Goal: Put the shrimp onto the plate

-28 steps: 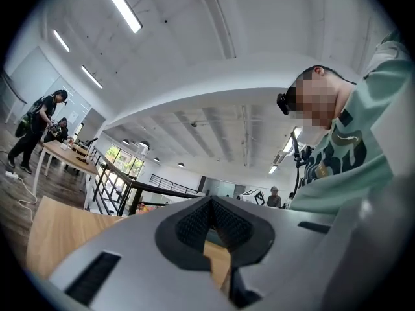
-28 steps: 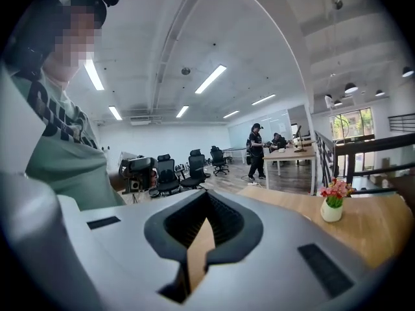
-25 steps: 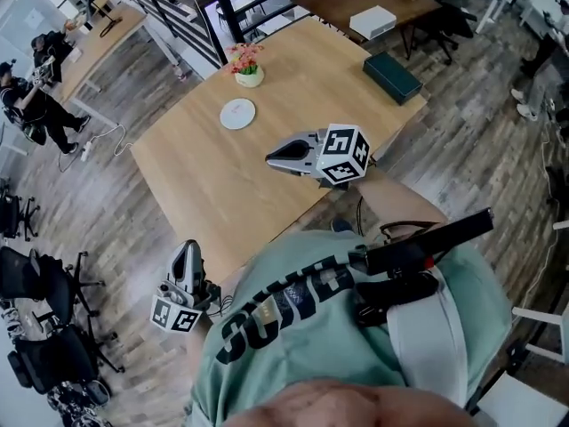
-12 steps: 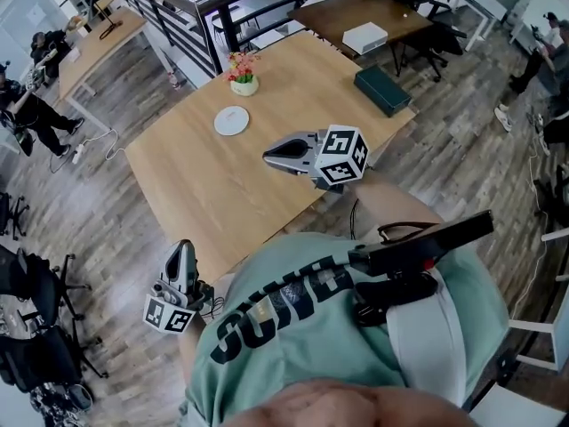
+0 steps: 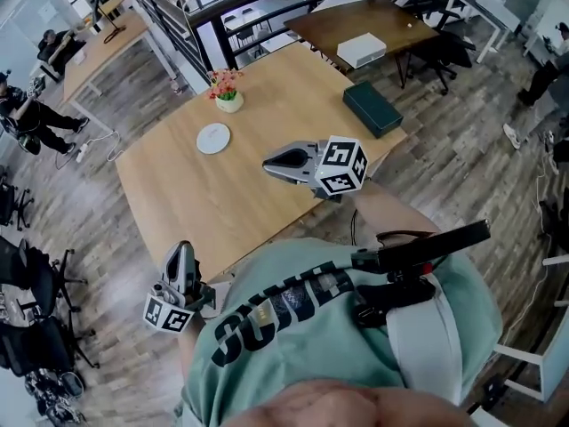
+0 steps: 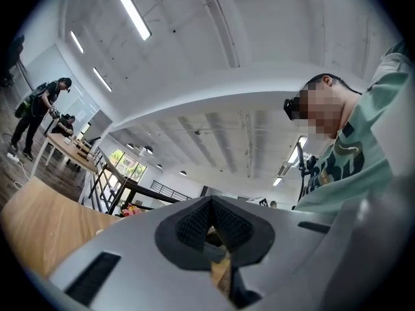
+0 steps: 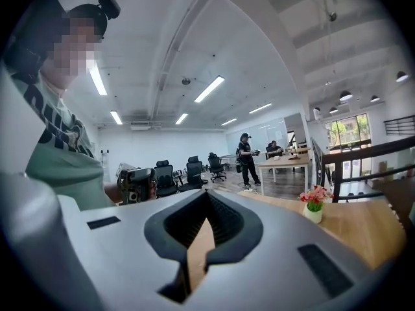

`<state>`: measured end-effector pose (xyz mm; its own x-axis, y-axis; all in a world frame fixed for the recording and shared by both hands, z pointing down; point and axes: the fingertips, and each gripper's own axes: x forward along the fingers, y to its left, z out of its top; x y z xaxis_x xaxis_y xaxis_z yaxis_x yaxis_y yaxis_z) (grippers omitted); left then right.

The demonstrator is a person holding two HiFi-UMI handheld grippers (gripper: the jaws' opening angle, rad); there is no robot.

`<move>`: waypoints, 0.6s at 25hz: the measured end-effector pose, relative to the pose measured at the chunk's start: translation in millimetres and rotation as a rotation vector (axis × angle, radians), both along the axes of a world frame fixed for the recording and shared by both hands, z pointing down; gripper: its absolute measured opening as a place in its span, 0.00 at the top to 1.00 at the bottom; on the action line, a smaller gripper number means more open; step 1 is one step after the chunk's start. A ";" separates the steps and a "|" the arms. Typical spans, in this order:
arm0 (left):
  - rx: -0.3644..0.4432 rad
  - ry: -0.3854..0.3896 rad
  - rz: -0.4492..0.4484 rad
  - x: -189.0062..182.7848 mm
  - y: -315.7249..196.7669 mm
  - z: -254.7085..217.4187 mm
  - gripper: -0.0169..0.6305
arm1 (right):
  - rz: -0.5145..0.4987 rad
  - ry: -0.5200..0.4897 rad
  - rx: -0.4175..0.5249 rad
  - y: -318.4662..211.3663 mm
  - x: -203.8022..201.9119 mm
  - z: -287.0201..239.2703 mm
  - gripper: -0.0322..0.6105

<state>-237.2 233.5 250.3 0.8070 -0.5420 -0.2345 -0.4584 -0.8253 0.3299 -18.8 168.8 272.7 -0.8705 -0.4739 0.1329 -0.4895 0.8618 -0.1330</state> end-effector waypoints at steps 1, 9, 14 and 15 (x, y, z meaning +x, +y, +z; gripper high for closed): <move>-0.001 -0.006 0.010 9.0 -0.2 -0.8 0.98 | 0.007 -0.008 -0.004 -0.6 6.5 2.1 0.94; -0.018 -0.034 0.036 18.4 -4.1 5.9 0.98 | 0.028 -0.023 -0.027 -0.1 10.3 19.1 0.94; -0.011 -0.024 0.052 6.9 -3.5 6.3 0.98 | 0.045 -0.010 -0.022 4.3 1.3 15.9 0.94; -0.010 -0.022 0.053 3.9 -3.3 6.7 0.98 | 0.046 -0.007 -0.019 5.0 -1.5 14.5 0.94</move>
